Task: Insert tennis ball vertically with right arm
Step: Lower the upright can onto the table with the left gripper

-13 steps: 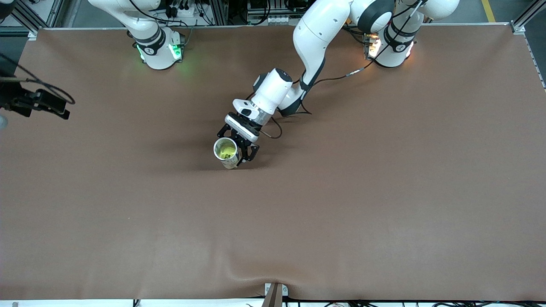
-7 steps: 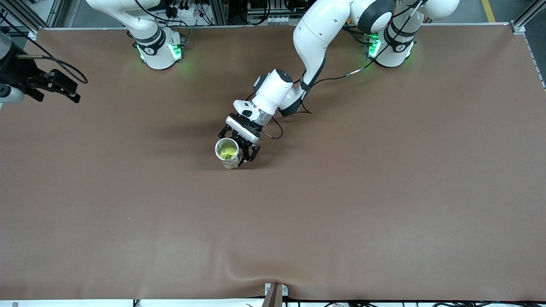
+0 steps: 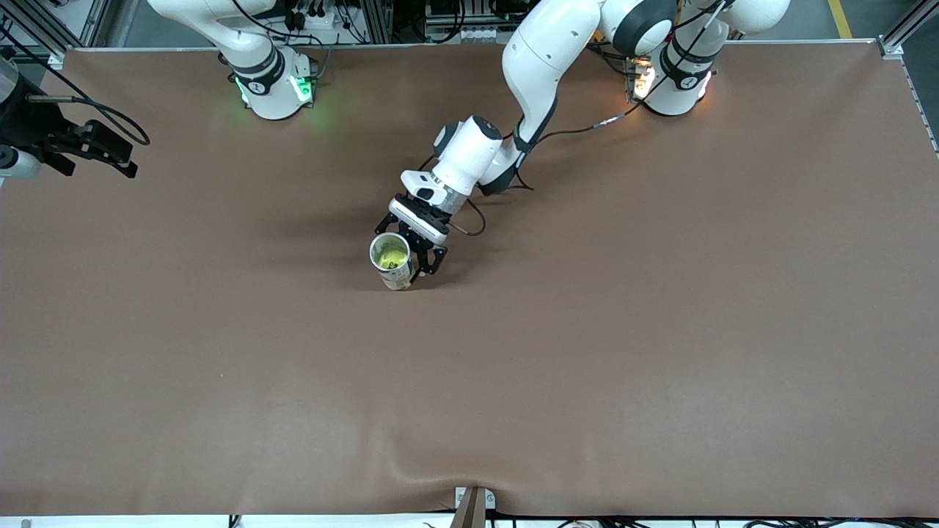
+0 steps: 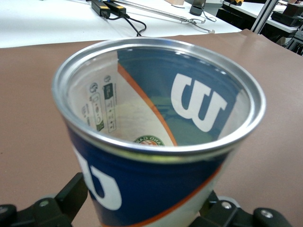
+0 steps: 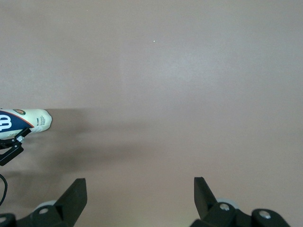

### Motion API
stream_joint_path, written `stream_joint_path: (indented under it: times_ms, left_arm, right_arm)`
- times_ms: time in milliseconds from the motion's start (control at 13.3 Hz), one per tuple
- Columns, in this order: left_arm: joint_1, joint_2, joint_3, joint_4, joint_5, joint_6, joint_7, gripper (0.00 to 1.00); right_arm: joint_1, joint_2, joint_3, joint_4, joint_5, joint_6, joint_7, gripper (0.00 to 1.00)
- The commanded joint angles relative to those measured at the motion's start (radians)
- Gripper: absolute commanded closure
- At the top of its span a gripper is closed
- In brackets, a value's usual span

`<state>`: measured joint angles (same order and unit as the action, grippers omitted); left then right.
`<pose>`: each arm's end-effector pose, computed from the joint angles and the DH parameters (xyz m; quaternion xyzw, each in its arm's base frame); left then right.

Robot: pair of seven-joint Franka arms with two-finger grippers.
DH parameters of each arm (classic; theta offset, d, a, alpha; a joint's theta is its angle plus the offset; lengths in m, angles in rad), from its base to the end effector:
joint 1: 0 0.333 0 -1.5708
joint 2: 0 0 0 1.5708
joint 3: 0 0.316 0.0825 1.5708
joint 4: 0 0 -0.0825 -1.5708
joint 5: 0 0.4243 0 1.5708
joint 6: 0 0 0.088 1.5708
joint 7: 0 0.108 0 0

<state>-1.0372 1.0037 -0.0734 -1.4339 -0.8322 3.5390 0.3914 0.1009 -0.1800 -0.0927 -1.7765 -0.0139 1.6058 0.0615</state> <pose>0.4285 -0.6257 0.1624 0.8542 -0.2130 0.4105 0.2378 0.5401 -0.0010 0.6226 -0.9997 0.0257 -0.0042 0.0015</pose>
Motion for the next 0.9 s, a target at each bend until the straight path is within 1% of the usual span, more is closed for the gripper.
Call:
stream_joint_path:
  times_ms: [0, 150, 300, 601, 826]
  left_arm:
    - [-0.02, -0.013, 0.004, 0.001, -0.048, -0.008, 0.0, 0.0]
    - [-0.023, -0.011, 0.004, 0.003, -0.065, -0.006, -0.002, 0.0]
    - [-0.03, -0.013, 0.004, 0.006, -0.073, -0.006, -0.002, 0.0]
    - [-0.037, -0.01, 0.004, 0.006, -0.068, -0.006, -0.019, 0.0]
    - [-0.037, -0.01, 0.004, 0.004, -0.07, -0.006, -0.019, 0.0]
  right_arm:
    - [0.011, -0.003, -0.019, -0.004, -0.003, 0.016, -0.009, 0.0]
    - [0.017, 0.048, -0.024, 0.055, -0.001, 0.009, -0.006, 0.0]
    - [0.014, 0.071, -0.024, 0.083, 0.0, 0.013, -0.006, 0.0]
    - [-0.009, 0.083, -0.01, 0.089, 0.008, 0.003, -0.009, 0.0]
    - [-0.009, 0.085, -0.012, 0.091, 0.006, -0.001, -0.011, 0.0]
